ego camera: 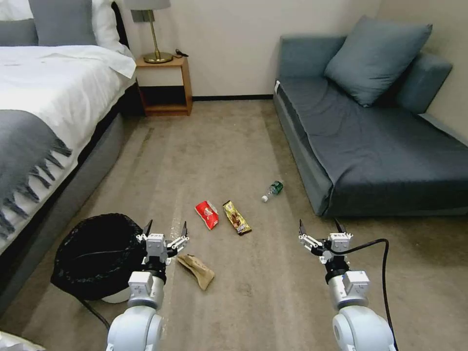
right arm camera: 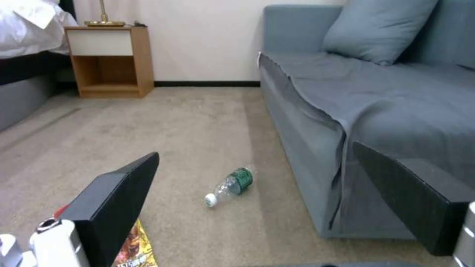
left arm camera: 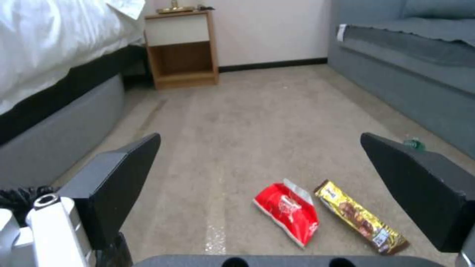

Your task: Pick up the trash bin, then pick up the garbage on the floor and place it into the trash bin.

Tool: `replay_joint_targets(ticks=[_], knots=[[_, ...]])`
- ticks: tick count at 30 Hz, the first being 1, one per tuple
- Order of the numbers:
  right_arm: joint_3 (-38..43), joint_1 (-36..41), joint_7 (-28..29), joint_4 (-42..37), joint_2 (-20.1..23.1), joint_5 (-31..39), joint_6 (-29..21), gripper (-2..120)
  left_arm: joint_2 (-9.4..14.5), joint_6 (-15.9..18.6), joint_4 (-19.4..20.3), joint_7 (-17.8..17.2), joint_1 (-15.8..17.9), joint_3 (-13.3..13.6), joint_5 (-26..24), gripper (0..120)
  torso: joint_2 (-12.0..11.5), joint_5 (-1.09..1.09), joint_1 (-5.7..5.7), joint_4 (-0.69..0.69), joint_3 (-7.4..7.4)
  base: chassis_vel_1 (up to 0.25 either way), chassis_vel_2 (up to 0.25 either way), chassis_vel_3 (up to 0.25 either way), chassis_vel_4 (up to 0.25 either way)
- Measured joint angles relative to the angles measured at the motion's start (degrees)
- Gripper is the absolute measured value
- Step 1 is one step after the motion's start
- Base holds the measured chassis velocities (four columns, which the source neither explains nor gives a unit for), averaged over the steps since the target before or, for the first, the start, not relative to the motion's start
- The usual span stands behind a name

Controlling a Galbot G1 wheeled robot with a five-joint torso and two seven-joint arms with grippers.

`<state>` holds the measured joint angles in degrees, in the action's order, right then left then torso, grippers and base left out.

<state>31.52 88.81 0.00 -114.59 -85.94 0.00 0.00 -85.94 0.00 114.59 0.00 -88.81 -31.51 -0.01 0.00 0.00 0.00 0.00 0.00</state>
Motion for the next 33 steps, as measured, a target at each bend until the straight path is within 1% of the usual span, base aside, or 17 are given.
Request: replay_joint_targets(ticks=[33], knots=[[0.0,0.0,0.0,0.0,0.0,0.0,0.0,100,0.0,0.0,0.0,0.0,0.0,0.0,0.0,100,0.0,0.00,0.00,0.00,0.00,0.000,0.000,0.000,0.000]])
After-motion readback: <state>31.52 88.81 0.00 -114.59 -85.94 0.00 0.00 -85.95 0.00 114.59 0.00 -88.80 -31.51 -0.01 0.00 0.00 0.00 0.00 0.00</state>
